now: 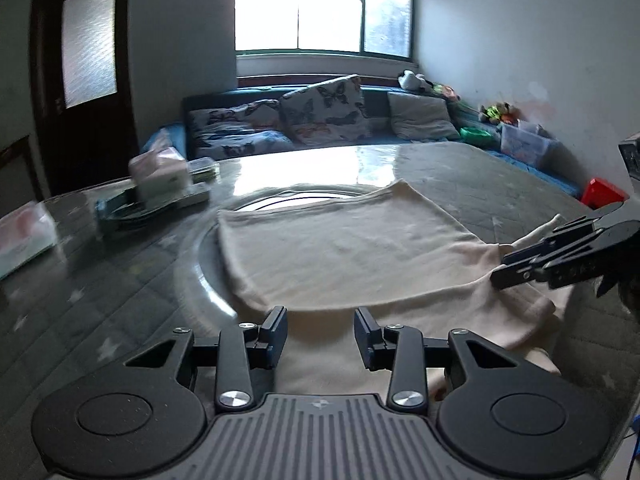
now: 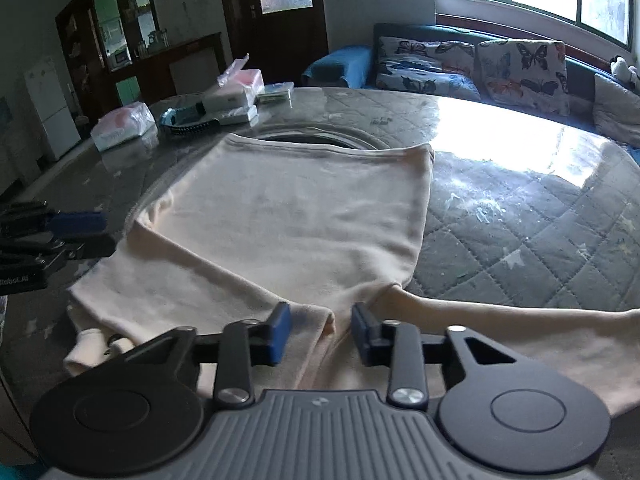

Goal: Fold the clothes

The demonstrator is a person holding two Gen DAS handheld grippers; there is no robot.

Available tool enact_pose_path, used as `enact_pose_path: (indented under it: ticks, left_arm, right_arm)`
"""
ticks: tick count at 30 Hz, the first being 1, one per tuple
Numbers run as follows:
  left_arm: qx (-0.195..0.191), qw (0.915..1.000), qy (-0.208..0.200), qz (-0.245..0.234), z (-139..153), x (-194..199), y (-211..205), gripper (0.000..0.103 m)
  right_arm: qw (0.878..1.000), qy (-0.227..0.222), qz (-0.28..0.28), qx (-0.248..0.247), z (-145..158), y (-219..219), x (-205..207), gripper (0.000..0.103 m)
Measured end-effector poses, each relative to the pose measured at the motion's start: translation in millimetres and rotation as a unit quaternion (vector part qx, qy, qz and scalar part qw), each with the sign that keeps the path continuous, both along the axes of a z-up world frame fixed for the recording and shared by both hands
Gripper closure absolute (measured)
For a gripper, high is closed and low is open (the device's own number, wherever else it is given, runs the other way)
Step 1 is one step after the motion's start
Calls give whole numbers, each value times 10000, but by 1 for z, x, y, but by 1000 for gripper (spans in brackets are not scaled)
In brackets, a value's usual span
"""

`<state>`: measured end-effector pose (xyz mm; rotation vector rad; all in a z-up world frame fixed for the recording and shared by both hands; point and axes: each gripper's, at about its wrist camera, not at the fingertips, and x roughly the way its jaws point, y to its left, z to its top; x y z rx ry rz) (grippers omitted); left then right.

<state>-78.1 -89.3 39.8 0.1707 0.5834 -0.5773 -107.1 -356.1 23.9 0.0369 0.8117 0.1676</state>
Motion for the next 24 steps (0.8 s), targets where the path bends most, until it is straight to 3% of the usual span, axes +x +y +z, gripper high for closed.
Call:
enact_pose_path:
  ticks: [4, 9, 13, 19, 24]
  left_arm:
    - [33, 9998, 17, -189, -8, 12, -13, 64]
    - [287, 9992, -35, -290, -20, 21, -20, 64]
    - [419, 9985, -4, -341, -27, 26, -20, 64]
    - [580, 9981, -159, -128, -29, 24, -19, 69]
    - [731, 9966, -369, 72, -28, 21, -19, 70]
  right_arm:
    - [9995, -101, 118, -290, -1, 8, -3, 86]
    - [9982, -86, 254, -545, 0, 17, -5, 86]
    - [9974, -209, 258, -643, 4, 18, -4, 96]
    - [9976, -303, 264, -556, 10, 15, -13, 96]
    - [9977, -382, 270, -482, 15, 12, -20, 90]
